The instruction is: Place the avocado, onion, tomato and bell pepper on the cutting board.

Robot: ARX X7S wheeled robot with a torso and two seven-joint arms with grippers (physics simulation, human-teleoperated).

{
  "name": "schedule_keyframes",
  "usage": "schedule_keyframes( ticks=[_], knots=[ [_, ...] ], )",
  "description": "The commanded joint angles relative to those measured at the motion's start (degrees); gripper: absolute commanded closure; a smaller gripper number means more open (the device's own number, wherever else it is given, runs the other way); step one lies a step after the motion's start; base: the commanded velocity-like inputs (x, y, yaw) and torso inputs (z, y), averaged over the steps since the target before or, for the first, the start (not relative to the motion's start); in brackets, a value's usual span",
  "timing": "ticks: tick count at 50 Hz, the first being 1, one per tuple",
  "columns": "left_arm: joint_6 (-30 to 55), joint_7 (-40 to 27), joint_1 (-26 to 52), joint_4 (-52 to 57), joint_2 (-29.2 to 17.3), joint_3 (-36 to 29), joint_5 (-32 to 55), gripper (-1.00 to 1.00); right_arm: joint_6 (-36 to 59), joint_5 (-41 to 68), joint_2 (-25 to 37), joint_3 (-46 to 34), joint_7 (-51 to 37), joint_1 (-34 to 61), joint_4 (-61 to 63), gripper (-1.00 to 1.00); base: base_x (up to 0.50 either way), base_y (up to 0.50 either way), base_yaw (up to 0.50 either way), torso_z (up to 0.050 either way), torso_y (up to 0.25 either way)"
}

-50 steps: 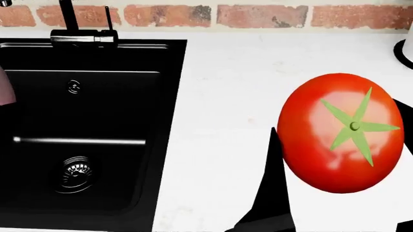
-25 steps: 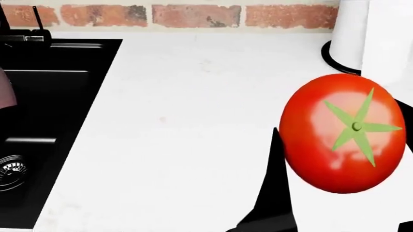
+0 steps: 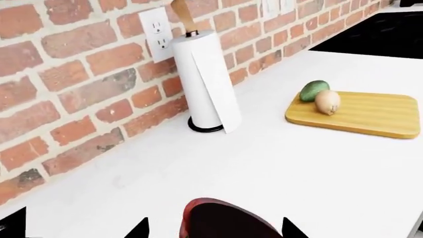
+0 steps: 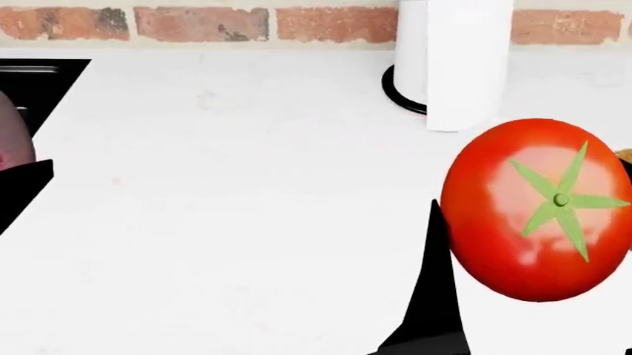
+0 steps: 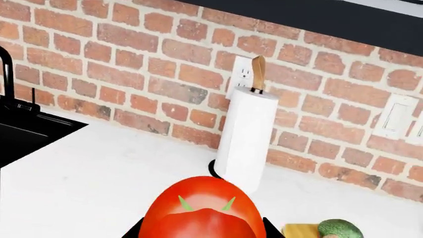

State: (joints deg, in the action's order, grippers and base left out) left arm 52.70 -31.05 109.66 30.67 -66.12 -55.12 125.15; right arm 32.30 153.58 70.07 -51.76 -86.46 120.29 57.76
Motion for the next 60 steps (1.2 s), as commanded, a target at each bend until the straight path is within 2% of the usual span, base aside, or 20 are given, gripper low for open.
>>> schedule_keyframes(
  ticks=[1, 60],
  knots=[
    [0.4, 0.1, 1.6, -0.9, 1.4, 2.5, 0.7, 1.0, 1.0, 0.5, -1.0, 2.2, 1.9, 1.7, -0.3, 1.0, 0.0, -0.48, 0.0, 0.0, 0.0],
    [0.5, 0.3, -0.2, -1.5, 1.5, 3.3, -0.9, 1.0, 3.9, -2.3, -0.4, 2.4, 4.3, -1.1, -2.6, 1.0, 0.0, -0.48, 0.0, 0.0, 0.0]
  ],
)
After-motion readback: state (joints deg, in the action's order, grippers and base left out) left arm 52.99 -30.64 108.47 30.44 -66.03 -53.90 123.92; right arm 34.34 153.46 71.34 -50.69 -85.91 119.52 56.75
